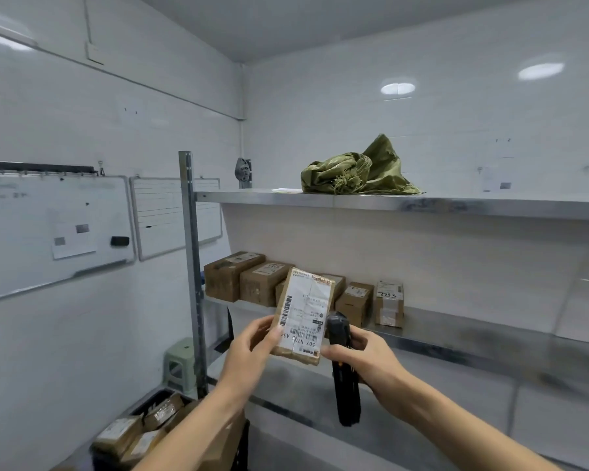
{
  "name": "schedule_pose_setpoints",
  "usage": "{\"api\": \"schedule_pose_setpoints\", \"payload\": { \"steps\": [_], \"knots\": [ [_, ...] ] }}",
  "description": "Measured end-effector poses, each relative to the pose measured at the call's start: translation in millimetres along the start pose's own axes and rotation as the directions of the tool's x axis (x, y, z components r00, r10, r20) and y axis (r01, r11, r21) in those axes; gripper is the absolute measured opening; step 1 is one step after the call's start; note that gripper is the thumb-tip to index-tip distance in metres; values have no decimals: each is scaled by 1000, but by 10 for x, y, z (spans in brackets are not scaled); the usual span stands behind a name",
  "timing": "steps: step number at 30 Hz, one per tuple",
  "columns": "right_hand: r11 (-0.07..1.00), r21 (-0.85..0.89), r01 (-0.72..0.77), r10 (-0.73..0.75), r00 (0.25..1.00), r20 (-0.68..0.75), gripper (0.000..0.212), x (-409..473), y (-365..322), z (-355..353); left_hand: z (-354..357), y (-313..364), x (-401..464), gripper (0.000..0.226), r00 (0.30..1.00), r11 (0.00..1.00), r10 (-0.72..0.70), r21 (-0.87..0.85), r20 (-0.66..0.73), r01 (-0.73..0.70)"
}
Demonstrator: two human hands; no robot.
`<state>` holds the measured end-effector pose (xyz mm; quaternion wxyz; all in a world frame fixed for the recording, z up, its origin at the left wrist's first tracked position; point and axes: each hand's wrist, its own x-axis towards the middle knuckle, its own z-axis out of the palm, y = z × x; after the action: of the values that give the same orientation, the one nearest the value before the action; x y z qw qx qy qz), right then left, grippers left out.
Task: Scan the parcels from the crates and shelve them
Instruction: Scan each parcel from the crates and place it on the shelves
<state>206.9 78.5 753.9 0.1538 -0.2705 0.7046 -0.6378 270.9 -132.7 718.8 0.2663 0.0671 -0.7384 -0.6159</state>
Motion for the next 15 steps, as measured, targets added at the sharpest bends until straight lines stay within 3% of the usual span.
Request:
{"api": "schedule_pose_setpoints", "payload": {
  "steps": [5, 9, 15],
  "knots": [
    [999, -5, -53, 52, 995, -80, 31, -73, -24, 21, -23, 26, 38, 28, 995, 999, -32, 23, 90, 30],
    [997, 2, -76, 76, 991, -108, 49, -164, -15, 100, -22, 25, 67, 25, 991, 998, -58, -19, 117, 61],
    [980, -180, -86, 55, 985, -166, 33, -249, -97, 9, -51, -4, 154, 32, 992, 999, -46, 18, 120, 44]
  ]
}}
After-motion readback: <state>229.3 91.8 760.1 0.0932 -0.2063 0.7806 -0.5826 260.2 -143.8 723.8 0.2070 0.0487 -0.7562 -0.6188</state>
